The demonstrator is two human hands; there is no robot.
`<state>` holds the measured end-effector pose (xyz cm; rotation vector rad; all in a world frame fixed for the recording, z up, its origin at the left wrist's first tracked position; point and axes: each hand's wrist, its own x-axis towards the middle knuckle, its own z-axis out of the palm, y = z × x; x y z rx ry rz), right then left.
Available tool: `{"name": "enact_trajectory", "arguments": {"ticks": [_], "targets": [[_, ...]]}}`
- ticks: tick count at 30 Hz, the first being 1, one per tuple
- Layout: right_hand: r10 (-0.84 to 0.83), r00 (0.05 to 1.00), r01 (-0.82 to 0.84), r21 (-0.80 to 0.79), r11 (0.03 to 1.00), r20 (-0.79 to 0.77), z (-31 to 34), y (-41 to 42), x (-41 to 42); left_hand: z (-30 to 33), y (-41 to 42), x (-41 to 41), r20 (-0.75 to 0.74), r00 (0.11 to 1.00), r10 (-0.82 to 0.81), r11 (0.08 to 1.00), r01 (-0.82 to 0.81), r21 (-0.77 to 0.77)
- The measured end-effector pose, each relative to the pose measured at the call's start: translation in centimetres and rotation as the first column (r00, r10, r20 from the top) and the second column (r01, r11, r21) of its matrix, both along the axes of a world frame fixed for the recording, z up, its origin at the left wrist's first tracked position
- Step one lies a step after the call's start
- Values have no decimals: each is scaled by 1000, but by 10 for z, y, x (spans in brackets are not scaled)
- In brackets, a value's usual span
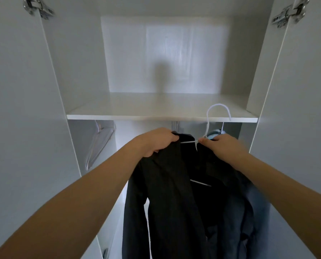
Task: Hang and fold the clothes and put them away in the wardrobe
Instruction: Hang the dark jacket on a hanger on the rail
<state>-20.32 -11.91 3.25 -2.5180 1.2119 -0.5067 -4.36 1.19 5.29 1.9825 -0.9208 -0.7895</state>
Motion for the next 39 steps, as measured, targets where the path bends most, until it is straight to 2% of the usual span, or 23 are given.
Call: {"name": "enact_trajectory", "arguments": {"ticks": [1, 2, 3, 4, 7, 10, 12, 13, 16, 18, 19, 20, 22, 24, 26, 27, 29, 31, 32, 34, 36, 38, 39], "targets": [[-20, 998, 18, 25, 1000, 59, 5, 0, -4, 3, 0, 1, 238, 971, -35, 998, 23, 52], [-36, 993, 30, 49, 998, 114, 10, 0, -7, 6, 0, 3, 437, 899, -42, 998, 15, 66], [-42, 988, 33, 61, 998, 149, 14, 1, -8, 8, 1, 6, 512, 858, -45, 998, 16, 60], [-47, 985, 38, 56, 998, 167, 18, 2, -9, 12, 1, 7, 536, 841, -74, 997, 61, 42], [-49, 974, 35, 66, 997, 221, 27, 5, -7, 21, -4, 0, 485, 862, -147, 978, 201, -61], [-63, 908, -33, 222, 975, 414, 28, 8, -5, 22, -15, -11, 530, 839, -124, 969, 217, -116], [-116, 803, -146, 382, 913, 584, 30, 10, -4, 19, -20, -15, 560, 823, -94, 967, 208, -143], [-125, 775, -200, 428, 881, 619, 33, 10, -4, 18, -21, -15, 582, 811, -64, 963, 202, -176], [-41, 771, -383, 514, 767, 636, 50, 7, -15, 26, -21, -12, 605, 793, 70, 950, 133, -284], [124, 809, -482, 528, 699, 575, 62, -2, -30, 34, -22, -8, 575, 810, 112, 938, 104, -330], [227, 842, -482, 495, 722, 489, 66, -8, -36, 37, -21, -7, 554, 824, 118, 932, 101, -348], [318, 875, -458, 412, 788, 365, 70, -11, -39, 40, -20, -7, 538, 834, 118, 926, 102, -363], [423, 899, -438, 184, 880, 114, 73, -15, -37, 43, -20, -7, 517, 849, 105, 916, 120, -384], [500, 865, -500, 117, 858, 28, 69, -14, -32, 45, -21, -10, 498, 862, 93, 910, 130, -394], [504, 857, -514, 113, 850, 106, 59, -9, -28, 48, -21, -10, 453, 887, 83, 917, 111, -384], [450, 872, -469, 70, 880, 192, 54, -12, -28, 49, -19, -8, 422, 904, 71, 927, 96, -362], [258, 908, -271, -8, 963, 331, 45, -20, -30, 51, -13, -2, 415, 909, 22, 970, 82, -230], [95, 936, -89, -34, 995, 339, 38, -24, -30, 49, -8, 2, 451, 892, -32, 993, 81, -91], [59, 947, -52, -28, 998, 317, 34, -24, -28, 50, -7, -1, 448, 892, -56, 993, 95, -65], [62, 953, -68, 11, 998, 298, 30, -19, -20, 52, -6, -13, 356, 927, -117, 980, 165, -110], [95, 939, -117, 47, 992, 330, 34, -13, -13, 58, -8, -20, 148, 973, -177, 943, 210, -257], [134, 917, -173, 71, 982, 377, 41, -11, -7, 65, -8, -27, -60, 967, -249, 905, 211, -369], [163, 901, -214, 83, 973, 402, 45, -9, -5, 67, -10, -28, -83, 957, -276, 896, 225, -383]]}}
